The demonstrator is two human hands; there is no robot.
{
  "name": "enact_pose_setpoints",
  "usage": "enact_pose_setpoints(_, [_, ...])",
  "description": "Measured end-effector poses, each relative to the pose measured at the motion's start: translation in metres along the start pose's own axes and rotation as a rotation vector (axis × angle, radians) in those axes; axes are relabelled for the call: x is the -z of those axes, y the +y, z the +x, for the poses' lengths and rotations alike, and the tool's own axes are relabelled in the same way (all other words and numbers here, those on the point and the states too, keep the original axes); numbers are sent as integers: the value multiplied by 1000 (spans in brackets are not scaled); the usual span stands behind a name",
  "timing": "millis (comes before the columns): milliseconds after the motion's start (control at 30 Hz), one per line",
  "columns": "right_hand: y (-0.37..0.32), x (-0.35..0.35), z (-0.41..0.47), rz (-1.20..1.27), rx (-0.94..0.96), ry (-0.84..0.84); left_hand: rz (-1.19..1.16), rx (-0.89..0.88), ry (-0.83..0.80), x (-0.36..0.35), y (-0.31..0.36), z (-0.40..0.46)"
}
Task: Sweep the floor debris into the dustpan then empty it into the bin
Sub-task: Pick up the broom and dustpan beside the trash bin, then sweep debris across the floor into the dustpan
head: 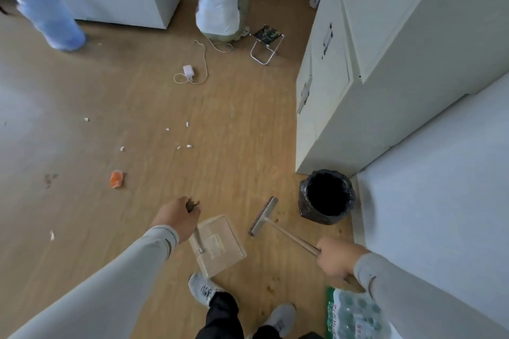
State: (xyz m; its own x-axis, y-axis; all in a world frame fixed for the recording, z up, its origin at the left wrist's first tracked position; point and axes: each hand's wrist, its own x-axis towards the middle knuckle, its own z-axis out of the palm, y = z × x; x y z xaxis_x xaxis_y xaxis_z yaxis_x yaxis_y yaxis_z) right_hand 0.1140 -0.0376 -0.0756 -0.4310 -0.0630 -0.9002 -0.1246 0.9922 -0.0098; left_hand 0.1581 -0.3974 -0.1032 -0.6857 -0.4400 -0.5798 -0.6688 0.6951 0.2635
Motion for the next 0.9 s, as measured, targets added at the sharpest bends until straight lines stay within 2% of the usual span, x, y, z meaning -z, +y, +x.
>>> enact_pose_setpoints(100, [-49, 18, -1, -195, -11, 88, -201, 189, -28, 31, -35, 12])
enact_pose_setpoints(200, [-87, 30, -2, -359, -3, 236, -605, 442, -214, 63, -64, 26])
enact_pose_setpoints(300, [-114, 48, 4, -423, 28, 324, -725, 487, -300, 93, -90, 48])
enact_pose_setpoints(367, [-129, 66, 12, -287, 19, 274, -754, 489, -303, 111, -105, 60])
enact_pose_setpoints(467, [-158, 93, 25, 44, -3, 121, -779, 476, -316, 130, -124, 69])
enact_pose_setpoints(633, [-221, 127, 50, 503, -3, 30, -848, 439, -207, 151, -142, 80])
enact_pose_setpoints(733, [-251, 150, 71, 580, -20, 13, -877, 400, -140, 159, -145, 91])
enact_pose_setpoints(900, [-285, 211, 125, 574, -82, -17, -906, 387, -55, 174, -134, 123])
